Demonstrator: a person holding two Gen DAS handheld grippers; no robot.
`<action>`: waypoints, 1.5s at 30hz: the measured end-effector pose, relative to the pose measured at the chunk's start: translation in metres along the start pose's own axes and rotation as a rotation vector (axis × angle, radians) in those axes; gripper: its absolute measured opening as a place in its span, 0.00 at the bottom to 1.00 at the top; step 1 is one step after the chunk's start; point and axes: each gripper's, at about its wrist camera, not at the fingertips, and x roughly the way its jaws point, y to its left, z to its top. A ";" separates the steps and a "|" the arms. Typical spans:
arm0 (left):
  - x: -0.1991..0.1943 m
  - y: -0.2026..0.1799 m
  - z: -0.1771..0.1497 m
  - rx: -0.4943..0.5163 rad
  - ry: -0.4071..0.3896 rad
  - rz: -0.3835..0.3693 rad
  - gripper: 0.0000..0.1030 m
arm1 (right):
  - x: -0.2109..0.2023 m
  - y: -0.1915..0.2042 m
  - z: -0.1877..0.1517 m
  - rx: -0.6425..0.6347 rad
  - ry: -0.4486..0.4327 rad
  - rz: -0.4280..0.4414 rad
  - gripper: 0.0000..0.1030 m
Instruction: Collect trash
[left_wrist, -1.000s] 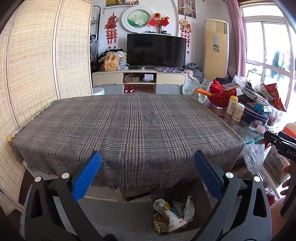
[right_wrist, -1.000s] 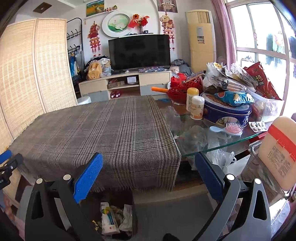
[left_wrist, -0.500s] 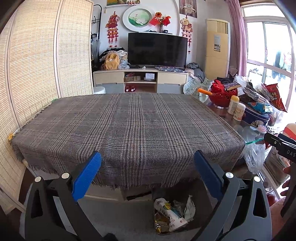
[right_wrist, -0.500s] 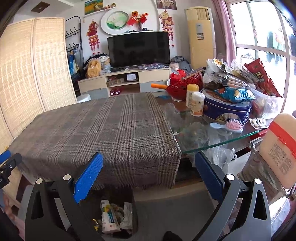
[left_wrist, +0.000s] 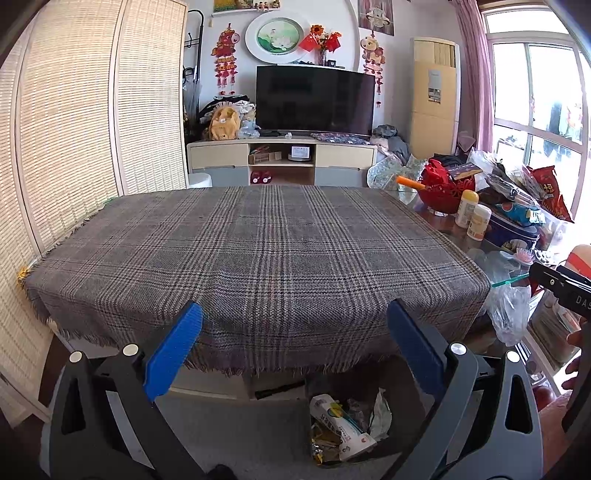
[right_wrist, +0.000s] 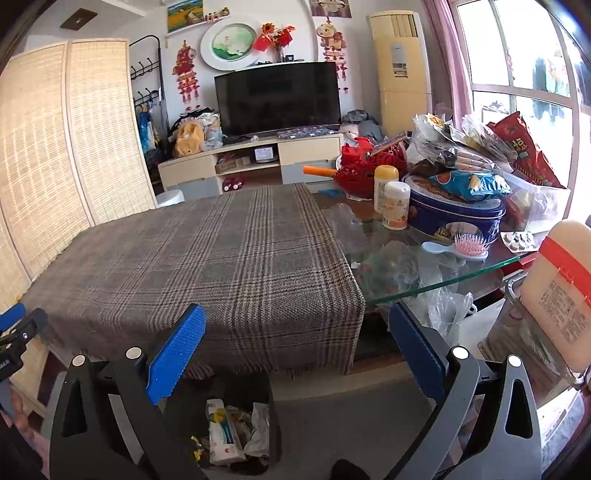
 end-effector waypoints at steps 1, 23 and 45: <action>0.000 0.000 0.000 0.001 0.000 0.000 0.92 | 0.000 0.000 0.000 0.000 -0.001 0.000 0.97; -0.003 0.002 0.002 -0.001 -0.008 0.005 0.92 | 0.001 -0.003 0.000 -0.001 -0.004 -0.007 0.97; -0.003 0.004 0.003 -0.004 -0.001 0.008 0.92 | 0.001 0.000 -0.001 0.000 0.004 -0.009 0.97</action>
